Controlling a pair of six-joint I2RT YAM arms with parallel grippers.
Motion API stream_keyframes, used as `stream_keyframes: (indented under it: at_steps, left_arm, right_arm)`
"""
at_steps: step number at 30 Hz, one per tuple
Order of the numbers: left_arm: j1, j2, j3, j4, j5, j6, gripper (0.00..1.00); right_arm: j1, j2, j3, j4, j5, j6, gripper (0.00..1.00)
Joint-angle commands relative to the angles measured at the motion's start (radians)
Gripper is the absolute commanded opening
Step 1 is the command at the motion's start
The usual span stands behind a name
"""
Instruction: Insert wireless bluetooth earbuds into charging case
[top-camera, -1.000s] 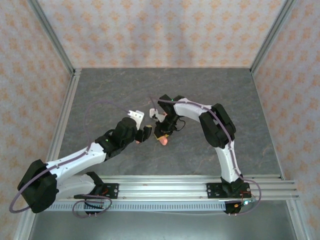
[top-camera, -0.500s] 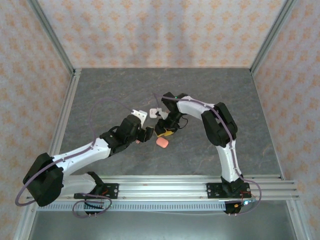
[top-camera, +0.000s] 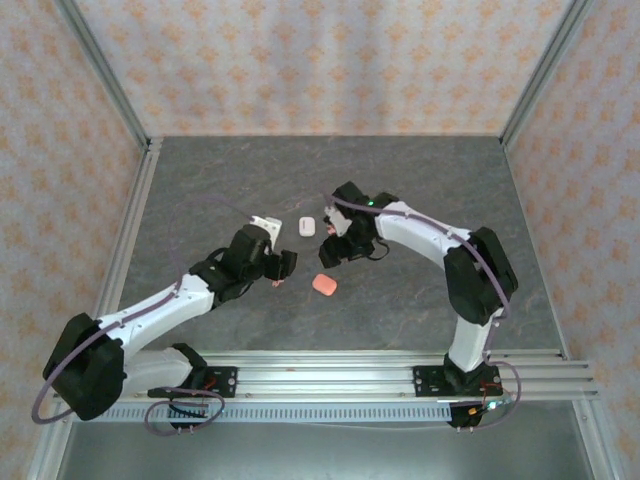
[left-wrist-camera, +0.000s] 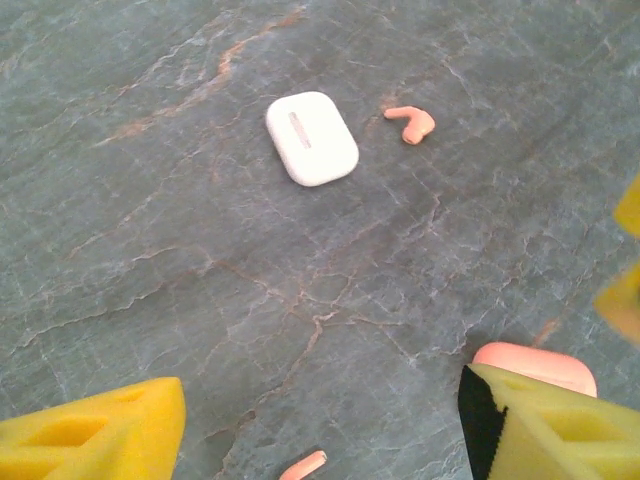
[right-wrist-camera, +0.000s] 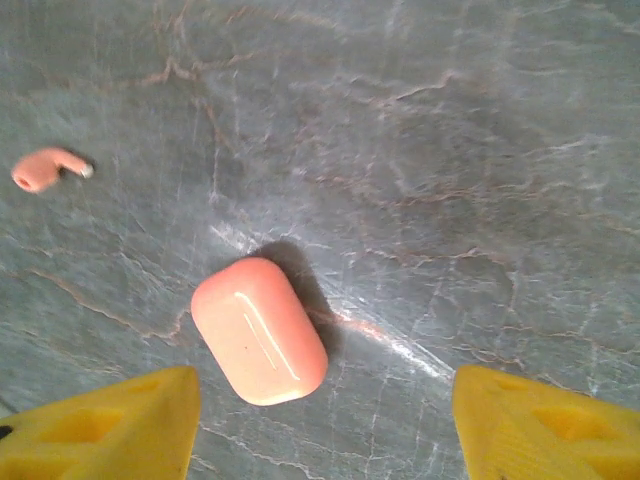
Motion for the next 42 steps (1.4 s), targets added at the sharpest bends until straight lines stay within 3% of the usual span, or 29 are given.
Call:
stream_keyframes:
  at_steps: [1,11,34,42]
  left_arm:
    - [0.073,-0.017,0.042,-0.074,0.128,-0.056,0.72]
    - [0.190,0.017,0.071,-0.148,0.247,-0.120,0.72]
    - [0.212,0.073,0.089,-0.146,0.275,-0.123,0.72]
    - [0.221,0.074,0.092,-0.142,0.303,-0.138,0.72]
  right_arm:
    - [0.061,0.010,-0.018,0.012,0.176,-0.038,0.69]
    - [0.163,0.118,0.025,0.031,0.187,-0.053,0.70]
    - [0.201,0.148,-0.035,-0.029,0.265,-0.119,0.70]
    - [0.202,0.122,-0.077,-0.032,0.269,-0.136,0.61]
